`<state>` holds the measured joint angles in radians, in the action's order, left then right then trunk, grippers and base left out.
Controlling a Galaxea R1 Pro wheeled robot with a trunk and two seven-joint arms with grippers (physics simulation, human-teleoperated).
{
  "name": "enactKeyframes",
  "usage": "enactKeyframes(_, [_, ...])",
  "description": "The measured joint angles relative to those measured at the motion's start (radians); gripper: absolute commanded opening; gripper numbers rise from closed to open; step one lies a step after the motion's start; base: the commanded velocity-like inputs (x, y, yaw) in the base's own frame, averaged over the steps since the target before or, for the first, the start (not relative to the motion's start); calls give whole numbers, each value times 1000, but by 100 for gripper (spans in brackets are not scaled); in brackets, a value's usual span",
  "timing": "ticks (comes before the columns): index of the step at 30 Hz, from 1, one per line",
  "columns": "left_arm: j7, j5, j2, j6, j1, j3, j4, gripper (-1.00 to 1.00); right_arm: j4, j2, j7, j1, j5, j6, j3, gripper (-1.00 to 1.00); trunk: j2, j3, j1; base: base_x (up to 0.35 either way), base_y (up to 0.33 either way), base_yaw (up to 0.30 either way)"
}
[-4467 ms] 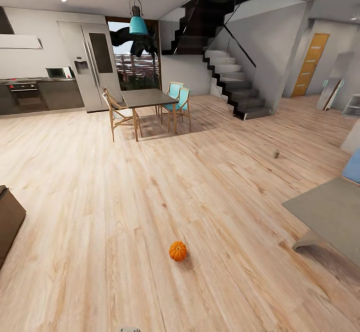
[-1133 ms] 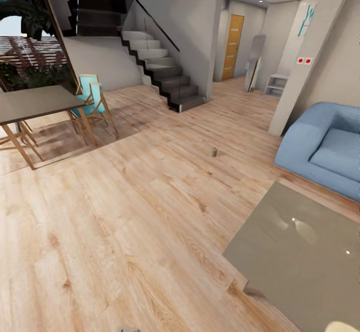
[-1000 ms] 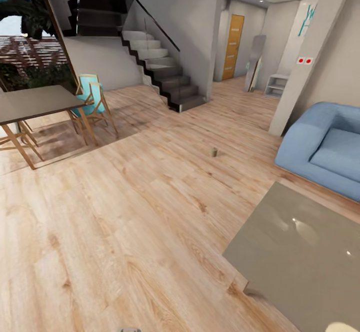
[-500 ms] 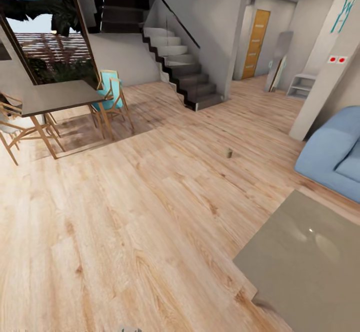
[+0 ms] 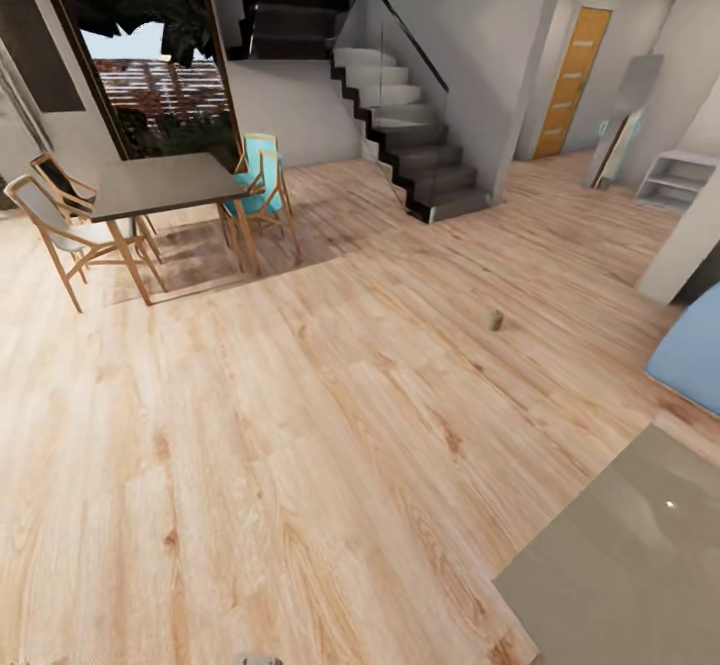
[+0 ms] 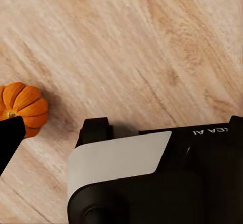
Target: Place each of the two pumpkins and all three candles from the living room inside a cabinet in the living room (use any cabinet), then make sure every cabinet is closed, and position the cauldron so it is next to a table in the living room.
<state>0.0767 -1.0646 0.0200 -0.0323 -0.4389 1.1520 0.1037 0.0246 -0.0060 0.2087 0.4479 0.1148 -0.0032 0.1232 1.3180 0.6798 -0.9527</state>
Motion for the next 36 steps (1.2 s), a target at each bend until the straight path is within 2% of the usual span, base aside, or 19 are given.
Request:
enactKeyframes(16, [0, 0, -1, 0, 0, 0, -1, 100, 0, 1, 0, 0, -1, 0, 1, 100, 0, 14, 0, 31, 0, 250])
enactKeyframes(26, [0, 0, -9, 0, 0, 0, -2, 100, 0, -3, 1, 0, -1, 4, 1, 100, 0, 22, 0, 310, 0, 235])
enactKeyframes(36, [0, 0, -6, 0, 0, 0, -2, 100, 13, -6, 1, 0, -4, 0, 4, 100, 0, 23, 0, 329, -47, 26])
